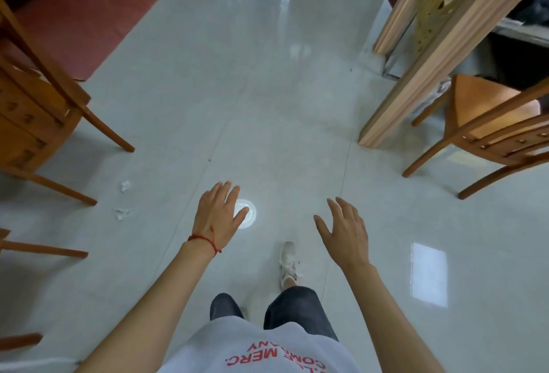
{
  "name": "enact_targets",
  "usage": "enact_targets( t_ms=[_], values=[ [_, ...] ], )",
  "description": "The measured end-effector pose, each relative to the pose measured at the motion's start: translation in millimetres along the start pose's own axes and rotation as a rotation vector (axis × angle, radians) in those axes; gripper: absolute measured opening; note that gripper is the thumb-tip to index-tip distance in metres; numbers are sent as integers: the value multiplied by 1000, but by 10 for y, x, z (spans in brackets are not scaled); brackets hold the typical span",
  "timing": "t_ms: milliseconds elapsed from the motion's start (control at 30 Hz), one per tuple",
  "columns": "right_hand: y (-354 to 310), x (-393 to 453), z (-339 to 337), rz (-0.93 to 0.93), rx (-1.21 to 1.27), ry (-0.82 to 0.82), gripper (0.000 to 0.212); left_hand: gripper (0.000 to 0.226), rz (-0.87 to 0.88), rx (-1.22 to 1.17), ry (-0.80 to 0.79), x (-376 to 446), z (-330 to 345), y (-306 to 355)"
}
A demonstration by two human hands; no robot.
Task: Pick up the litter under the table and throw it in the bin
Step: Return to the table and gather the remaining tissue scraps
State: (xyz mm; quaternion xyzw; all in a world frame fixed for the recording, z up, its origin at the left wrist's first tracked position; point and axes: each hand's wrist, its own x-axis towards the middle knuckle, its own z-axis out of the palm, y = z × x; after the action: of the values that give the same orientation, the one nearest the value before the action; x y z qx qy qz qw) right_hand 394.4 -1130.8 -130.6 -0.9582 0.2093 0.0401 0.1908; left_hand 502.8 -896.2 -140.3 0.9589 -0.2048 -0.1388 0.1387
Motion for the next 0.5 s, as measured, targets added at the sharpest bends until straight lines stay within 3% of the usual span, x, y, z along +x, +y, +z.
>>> enact_targets(
  t_ms=[500],
  values=[
    [-118, 2349, -509, -203, -22, -154, 52, 71, -219, -45, 44, 1661, -418, 207]
  ],
)
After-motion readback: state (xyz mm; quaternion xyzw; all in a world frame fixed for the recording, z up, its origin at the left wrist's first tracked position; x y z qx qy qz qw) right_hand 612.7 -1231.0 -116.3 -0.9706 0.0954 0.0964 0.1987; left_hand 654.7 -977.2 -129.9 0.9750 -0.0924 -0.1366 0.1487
